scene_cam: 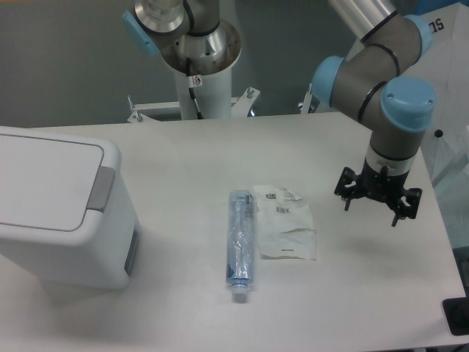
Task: Open the trash can
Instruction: 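Move the open gripper across the table to the trash can lid edge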
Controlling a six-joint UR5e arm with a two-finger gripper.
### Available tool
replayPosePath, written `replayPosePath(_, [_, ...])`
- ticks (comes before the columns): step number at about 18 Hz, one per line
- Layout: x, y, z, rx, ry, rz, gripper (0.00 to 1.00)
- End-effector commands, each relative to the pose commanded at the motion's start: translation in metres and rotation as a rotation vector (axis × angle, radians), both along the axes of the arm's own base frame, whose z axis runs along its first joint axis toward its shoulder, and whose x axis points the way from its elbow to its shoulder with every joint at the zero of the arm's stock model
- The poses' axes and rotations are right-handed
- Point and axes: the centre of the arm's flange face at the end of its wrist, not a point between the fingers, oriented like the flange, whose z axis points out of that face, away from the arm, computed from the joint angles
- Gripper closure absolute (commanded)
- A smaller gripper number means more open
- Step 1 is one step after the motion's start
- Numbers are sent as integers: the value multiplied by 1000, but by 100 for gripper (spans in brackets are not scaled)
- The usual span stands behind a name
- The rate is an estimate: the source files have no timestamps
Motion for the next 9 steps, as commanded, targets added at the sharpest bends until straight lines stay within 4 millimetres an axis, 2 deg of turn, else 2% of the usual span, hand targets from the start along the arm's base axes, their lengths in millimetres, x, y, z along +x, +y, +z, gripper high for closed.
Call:
replayPosePath(2, [8, 3, 15, 57, -20, 46, 0])
replayPosePath(5, [13, 9, 21, 162, -81, 84, 0])
replayPosePath(7, [23, 12, 42, 193, -85, 123, 0])
replayPosePath(9, [30, 15, 51, 214, -108, 197, 0])
